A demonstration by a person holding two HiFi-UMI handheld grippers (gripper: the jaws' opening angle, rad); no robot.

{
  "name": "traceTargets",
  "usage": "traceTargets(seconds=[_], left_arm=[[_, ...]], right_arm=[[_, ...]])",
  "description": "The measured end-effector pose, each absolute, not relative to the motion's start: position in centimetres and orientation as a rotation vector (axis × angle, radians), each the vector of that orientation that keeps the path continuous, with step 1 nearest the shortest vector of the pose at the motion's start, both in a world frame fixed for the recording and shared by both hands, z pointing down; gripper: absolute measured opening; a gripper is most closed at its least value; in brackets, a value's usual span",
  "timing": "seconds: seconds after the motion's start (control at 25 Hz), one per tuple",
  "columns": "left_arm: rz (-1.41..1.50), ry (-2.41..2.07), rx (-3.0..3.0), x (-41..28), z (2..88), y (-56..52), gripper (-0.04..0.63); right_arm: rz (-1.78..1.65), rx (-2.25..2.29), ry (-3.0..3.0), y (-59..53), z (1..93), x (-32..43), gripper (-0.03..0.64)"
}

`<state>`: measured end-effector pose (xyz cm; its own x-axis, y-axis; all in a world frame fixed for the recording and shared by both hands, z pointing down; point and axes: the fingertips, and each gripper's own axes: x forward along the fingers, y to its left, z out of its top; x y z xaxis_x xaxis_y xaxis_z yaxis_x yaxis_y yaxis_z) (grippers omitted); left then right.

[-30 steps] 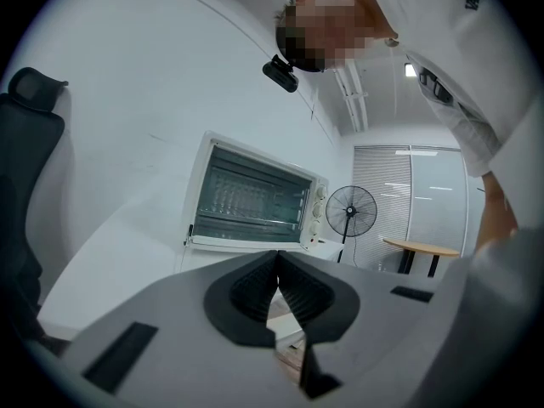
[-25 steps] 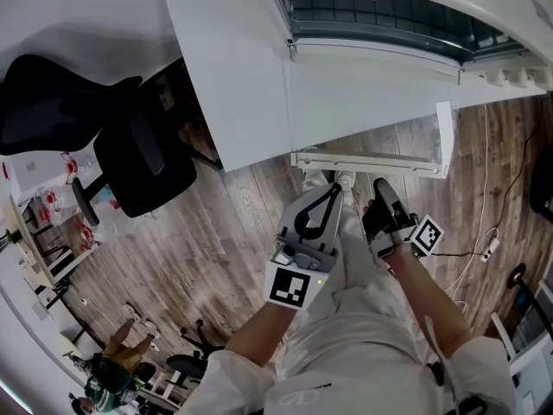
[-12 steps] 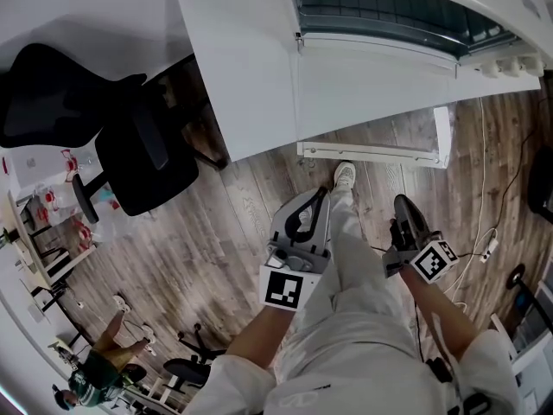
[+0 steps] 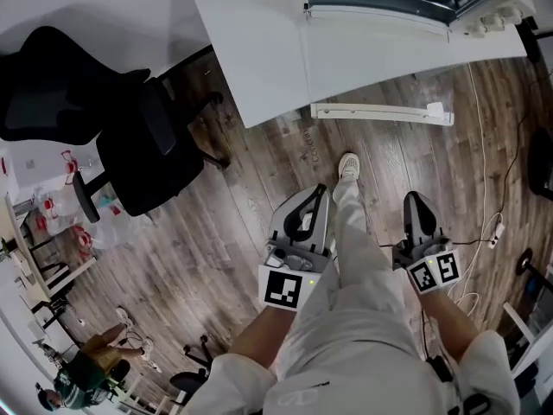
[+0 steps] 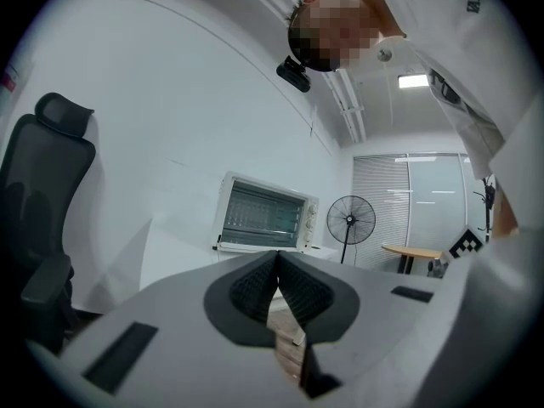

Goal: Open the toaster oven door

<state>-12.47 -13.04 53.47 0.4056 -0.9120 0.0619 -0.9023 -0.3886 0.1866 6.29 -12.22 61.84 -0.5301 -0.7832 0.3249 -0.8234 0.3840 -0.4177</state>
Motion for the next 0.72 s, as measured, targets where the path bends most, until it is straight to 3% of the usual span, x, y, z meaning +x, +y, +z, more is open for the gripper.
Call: traceTargets(seconds=[0.28,0.72], left_arm=[[-0.115,-1.537,2.528,-13.4,50.4,-4.5,0.009],[-0.121,-1.470,2.522,-13.4,45.3,1.8,0.009]], right_arm=[[0.589,1.494,-2.616,-5.0,56.6,4.0,0.018],[0.512,1.576,-2.580,1.4,48.9,5.8,0.018]])
